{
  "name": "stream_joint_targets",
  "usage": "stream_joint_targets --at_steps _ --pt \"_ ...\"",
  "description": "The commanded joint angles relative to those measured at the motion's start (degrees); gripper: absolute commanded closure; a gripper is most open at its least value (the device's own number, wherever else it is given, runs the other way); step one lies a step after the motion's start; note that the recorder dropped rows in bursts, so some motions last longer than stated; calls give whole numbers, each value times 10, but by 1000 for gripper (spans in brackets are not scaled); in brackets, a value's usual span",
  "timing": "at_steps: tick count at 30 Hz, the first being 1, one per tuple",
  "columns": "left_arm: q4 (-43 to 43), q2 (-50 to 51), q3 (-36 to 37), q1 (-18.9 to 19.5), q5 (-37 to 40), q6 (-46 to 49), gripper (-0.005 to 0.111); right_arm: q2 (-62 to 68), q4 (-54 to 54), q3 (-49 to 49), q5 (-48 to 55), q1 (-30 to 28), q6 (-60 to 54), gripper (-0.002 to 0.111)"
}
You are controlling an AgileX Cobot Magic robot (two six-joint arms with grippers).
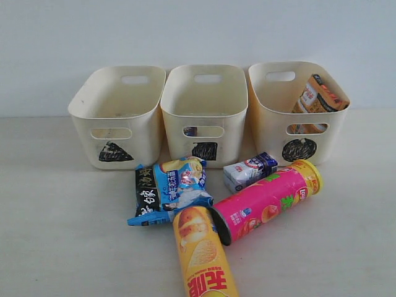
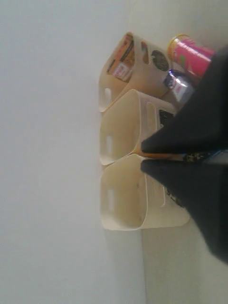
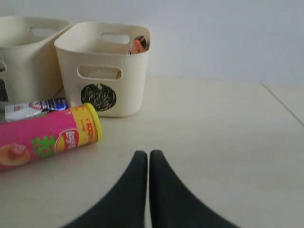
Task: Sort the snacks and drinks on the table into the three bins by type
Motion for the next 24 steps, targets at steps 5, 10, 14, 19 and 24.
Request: stream_joint_targets --at_steps 5,10,14,19,24 --pt "113 171 -162 -57 121 -1 102 -4 1 2 41 -4 -1 108" --pt "152 258 -250 -98 207 -68 102 -4 1 2 41 -4 -1 108" --pt "94 371 -327 -174 301 -74 102 -4 1 2 41 -4 -1 108" --pt "62 460 -344 -260 331 -35 102 -4 1 2 41 -4 -1 108" --pt "-53 563 -342 -292 280 36 102 -4 1 2 41 -4 -1 108"
